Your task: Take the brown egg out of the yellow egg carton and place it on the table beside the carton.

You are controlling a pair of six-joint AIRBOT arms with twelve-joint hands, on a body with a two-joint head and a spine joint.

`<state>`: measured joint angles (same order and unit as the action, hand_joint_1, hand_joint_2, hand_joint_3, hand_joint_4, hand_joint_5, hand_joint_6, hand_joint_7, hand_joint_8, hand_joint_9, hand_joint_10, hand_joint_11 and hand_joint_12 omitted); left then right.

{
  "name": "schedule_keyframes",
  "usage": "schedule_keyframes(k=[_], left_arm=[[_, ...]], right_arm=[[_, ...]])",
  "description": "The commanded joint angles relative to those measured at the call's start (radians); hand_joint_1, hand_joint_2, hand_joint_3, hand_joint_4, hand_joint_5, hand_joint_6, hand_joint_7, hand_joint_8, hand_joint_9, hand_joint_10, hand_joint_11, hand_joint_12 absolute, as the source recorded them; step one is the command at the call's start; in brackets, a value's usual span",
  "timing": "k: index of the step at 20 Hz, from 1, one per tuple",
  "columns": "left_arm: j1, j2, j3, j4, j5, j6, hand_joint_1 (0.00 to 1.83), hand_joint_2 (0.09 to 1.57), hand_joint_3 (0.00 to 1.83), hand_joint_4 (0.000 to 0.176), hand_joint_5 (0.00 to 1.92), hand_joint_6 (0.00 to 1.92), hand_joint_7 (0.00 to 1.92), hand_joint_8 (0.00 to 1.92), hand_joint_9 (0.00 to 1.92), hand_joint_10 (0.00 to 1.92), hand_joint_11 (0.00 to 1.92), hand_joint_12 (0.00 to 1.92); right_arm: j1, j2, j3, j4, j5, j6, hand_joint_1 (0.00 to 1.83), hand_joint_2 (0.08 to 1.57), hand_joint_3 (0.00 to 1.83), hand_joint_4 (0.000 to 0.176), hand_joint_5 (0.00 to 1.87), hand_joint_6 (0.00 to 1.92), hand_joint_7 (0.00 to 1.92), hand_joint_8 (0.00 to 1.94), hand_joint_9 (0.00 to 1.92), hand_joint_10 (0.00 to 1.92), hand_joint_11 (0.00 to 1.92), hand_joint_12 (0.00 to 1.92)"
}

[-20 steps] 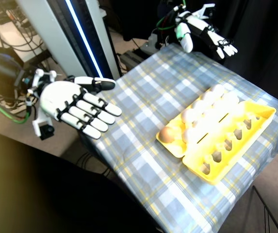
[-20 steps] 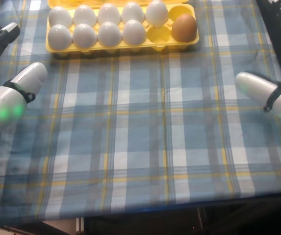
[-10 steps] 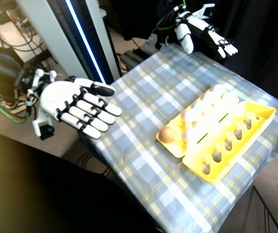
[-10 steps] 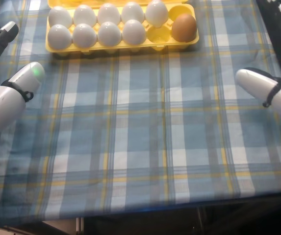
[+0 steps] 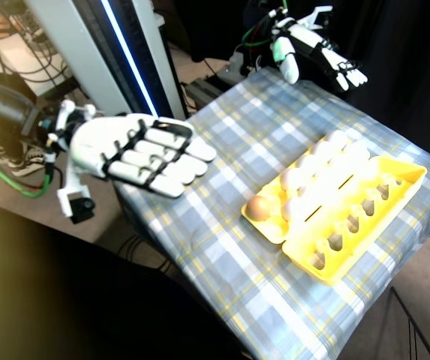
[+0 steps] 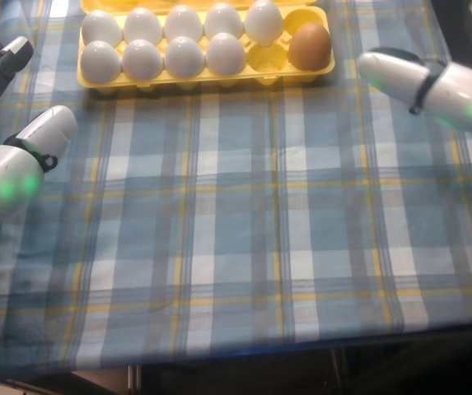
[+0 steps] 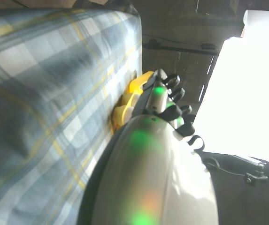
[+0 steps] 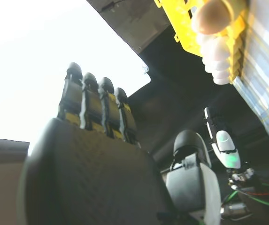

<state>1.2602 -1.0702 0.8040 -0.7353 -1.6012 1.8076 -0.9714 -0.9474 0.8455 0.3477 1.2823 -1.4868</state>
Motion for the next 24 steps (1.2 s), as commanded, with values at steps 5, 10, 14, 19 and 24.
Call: schedule_keyframes(k=[5, 10, 14, 19, 24], left_arm=[[-0.008, -0.004, 0.009, 0.046, -0.101, -0.007, 0.24, 1.24, 0.00, 0.034, 0.32, 0.00, 0.16, 0.00, 0.07, 0.00, 0.00, 0.00], [-0.007, -0.004, 0.009, 0.045, -0.099, -0.007, 0.25, 1.24, 0.00, 0.039, 0.32, 0.00, 0.16, 0.00, 0.07, 0.00, 0.00, 0.00], [-0.007, -0.004, 0.010, 0.045, -0.097, -0.007, 0.27, 1.25, 0.00, 0.037, 0.33, 0.00, 0.17, 0.00, 0.07, 0.00, 0.00, 0.00], [-0.007, -0.003, 0.010, 0.045, -0.097, -0.007, 0.29, 1.24, 0.00, 0.034, 0.33, 0.00, 0.17, 0.00, 0.08, 0.00, 0.00, 0.00], [-0.007, -0.003, 0.009, 0.045, -0.098, -0.010, 0.30, 1.24, 0.00, 0.031, 0.33, 0.00, 0.17, 0.00, 0.07, 0.00, 0.00, 0.00]], right_arm=[[0.121, -0.058, 0.113, -0.044, -0.096, -0.002, 0.12, 0.92, 0.00, 0.000, 0.43, 0.01, 0.44, 0.00, 0.14, 0.00, 0.00, 0.00], [0.205, -0.130, 0.205, -0.048, -0.234, -0.017, 0.32, 0.83, 0.00, 0.000, 0.58, 0.01, 0.61, 0.01, 0.29, 0.01, 0.00, 0.00], [0.247, -0.189, 0.273, -0.048, -0.313, -0.018, 0.40, 0.85, 0.00, 0.000, 0.63, 0.01, 0.69, 0.01, 0.36, 0.01, 0.03, 0.01], [0.260, -0.225, 0.319, -0.048, -0.363, -0.018, 0.57, 0.92, 0.02, 0.000, 0.70, 0.02, 0.71, 0.00, 0.42, 0.01, 0.07, 0.02], [0.260, -0.234, 0.331, -0.045, -0.375, -0.019, 0.77, 0.98, 0.01, 0.000, 0.73, 0.01, 0.74, 0.00, 0.44, 0.01, 0.06, 0.01]])
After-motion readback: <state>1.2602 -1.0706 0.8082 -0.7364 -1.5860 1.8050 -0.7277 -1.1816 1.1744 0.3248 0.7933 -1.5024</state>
